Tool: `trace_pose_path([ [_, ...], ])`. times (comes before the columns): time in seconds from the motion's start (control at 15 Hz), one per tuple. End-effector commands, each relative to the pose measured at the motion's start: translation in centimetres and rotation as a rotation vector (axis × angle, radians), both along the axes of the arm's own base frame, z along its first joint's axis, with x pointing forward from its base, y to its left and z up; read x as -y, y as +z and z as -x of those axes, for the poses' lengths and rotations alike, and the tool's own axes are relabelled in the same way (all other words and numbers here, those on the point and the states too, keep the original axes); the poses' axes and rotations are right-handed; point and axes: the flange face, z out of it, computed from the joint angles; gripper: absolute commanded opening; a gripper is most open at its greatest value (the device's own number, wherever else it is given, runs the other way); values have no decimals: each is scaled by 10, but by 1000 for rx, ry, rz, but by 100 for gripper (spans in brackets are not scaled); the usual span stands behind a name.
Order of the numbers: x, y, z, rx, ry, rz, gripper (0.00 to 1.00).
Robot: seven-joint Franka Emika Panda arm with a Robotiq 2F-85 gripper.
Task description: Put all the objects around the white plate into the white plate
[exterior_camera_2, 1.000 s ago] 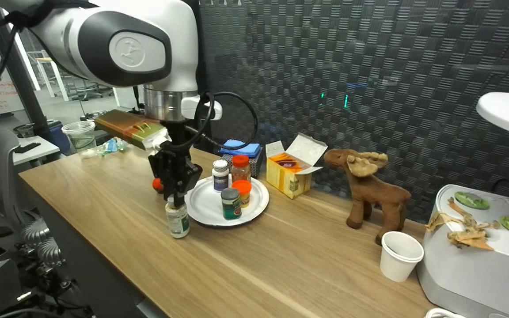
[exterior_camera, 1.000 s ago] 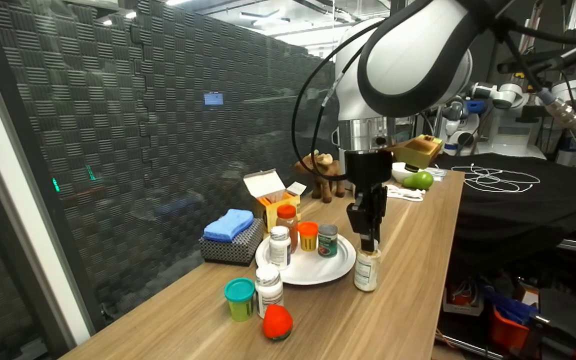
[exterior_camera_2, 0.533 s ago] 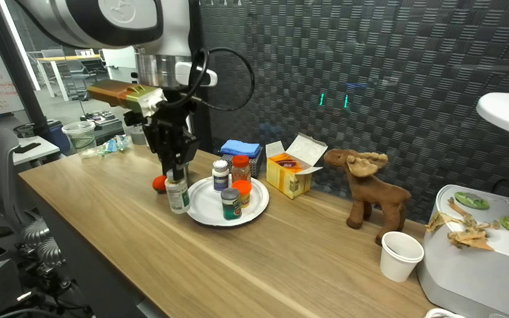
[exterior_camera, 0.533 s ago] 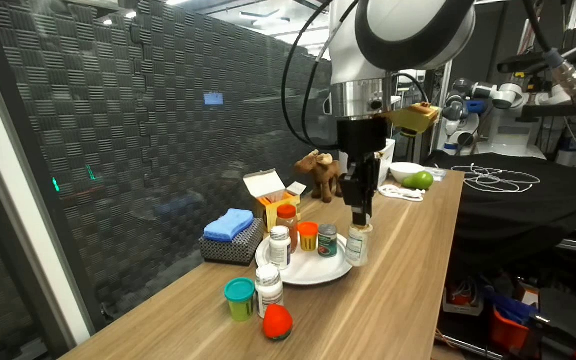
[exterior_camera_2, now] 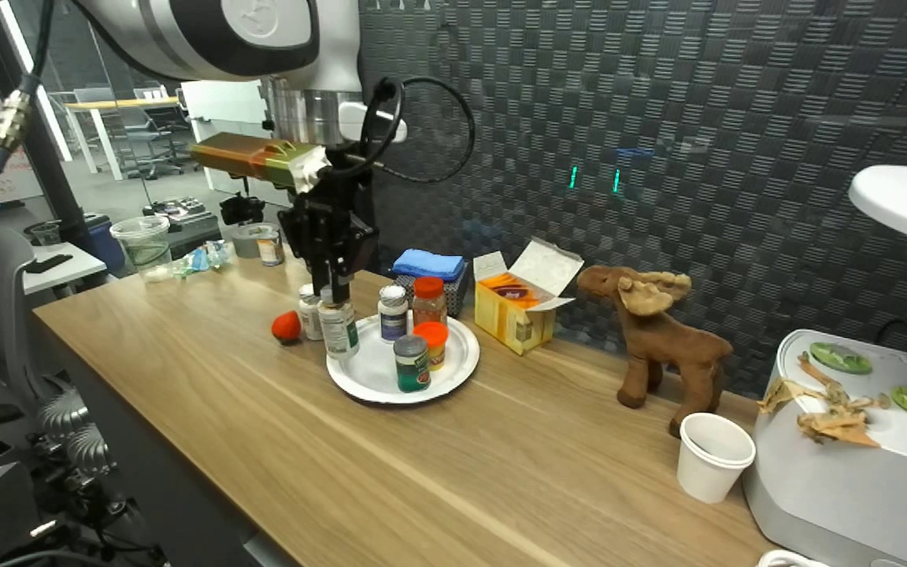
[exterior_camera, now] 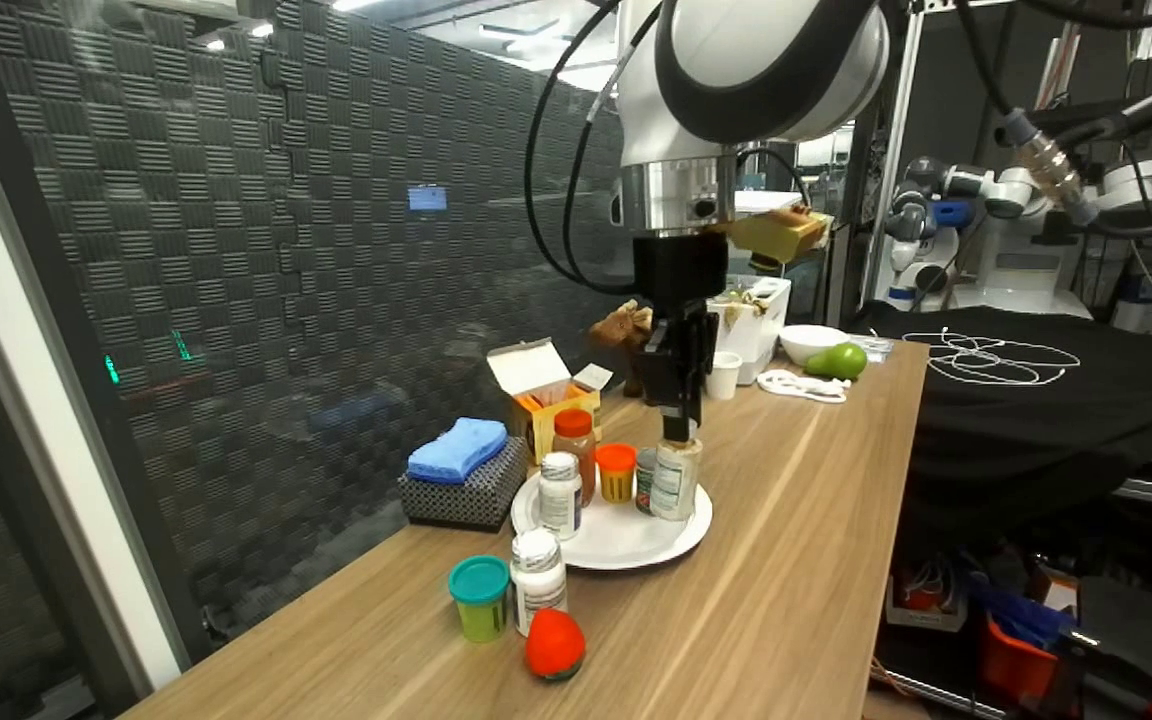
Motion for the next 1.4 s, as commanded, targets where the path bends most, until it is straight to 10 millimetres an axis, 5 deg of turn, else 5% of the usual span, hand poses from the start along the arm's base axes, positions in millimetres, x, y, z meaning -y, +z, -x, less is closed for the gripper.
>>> trace_pose_path([
  [0.0,-4,-7,-27,-10,27,-14,8],
  [0.4,-1,-11,-58,15,0,-29,8],
  [0.93,-4,-45,-77,33,-16,-11,8],
  [1.33,2,-46,-86,77,-15,44,8],
])
